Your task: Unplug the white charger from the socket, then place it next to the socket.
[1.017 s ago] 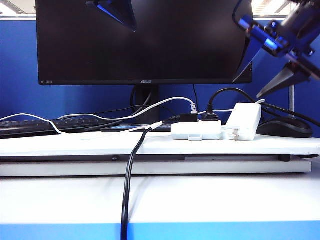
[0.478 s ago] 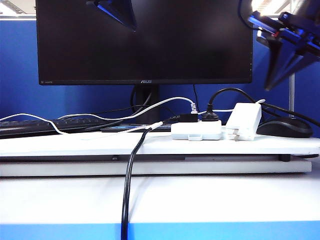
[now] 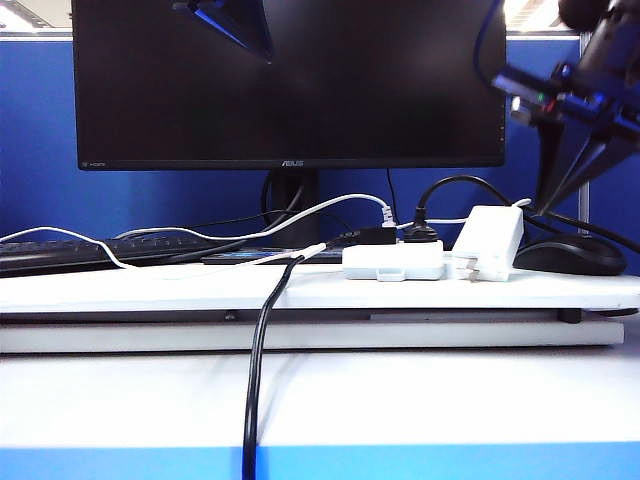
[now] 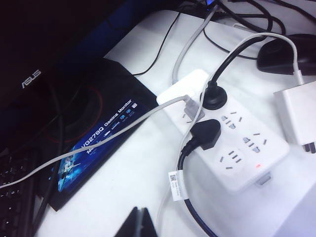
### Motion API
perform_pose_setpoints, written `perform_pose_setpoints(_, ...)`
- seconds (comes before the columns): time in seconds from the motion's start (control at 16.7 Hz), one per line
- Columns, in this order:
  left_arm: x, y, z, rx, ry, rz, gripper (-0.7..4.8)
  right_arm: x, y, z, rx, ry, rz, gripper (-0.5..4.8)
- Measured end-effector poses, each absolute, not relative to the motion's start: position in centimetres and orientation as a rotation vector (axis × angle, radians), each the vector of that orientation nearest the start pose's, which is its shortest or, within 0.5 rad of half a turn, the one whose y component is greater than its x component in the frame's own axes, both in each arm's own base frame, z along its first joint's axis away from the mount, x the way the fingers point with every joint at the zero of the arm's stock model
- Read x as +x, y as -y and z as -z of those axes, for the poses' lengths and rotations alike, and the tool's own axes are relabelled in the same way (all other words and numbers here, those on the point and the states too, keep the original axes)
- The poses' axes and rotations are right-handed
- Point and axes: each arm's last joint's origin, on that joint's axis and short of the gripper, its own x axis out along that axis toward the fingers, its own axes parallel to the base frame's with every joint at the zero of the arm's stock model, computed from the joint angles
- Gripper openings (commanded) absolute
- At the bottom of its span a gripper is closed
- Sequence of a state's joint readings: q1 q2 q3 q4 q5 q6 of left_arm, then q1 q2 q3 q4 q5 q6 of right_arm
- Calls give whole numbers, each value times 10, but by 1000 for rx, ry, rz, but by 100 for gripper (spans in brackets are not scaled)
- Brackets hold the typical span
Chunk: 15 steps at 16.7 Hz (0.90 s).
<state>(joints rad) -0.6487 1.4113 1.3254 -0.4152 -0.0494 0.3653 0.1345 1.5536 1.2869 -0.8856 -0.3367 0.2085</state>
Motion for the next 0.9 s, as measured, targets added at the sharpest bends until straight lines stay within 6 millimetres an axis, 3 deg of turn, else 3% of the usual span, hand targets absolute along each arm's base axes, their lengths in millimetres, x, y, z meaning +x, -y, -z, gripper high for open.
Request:
perform_pose_setpoints(0.42,250,187,-357,521,-367,671,-5,321,-67,-268,318,-1101,-386,-2)
perform_pose_setpoints(0.66,250,187,-356,522,-368,671,-5,322,-66,-269,324,-1089,-385,-1)
perform_pose_setpoints(0.9,250,187,-357,521,-367,671,-5,316,-66,-290,267,-1116,-419,-2)
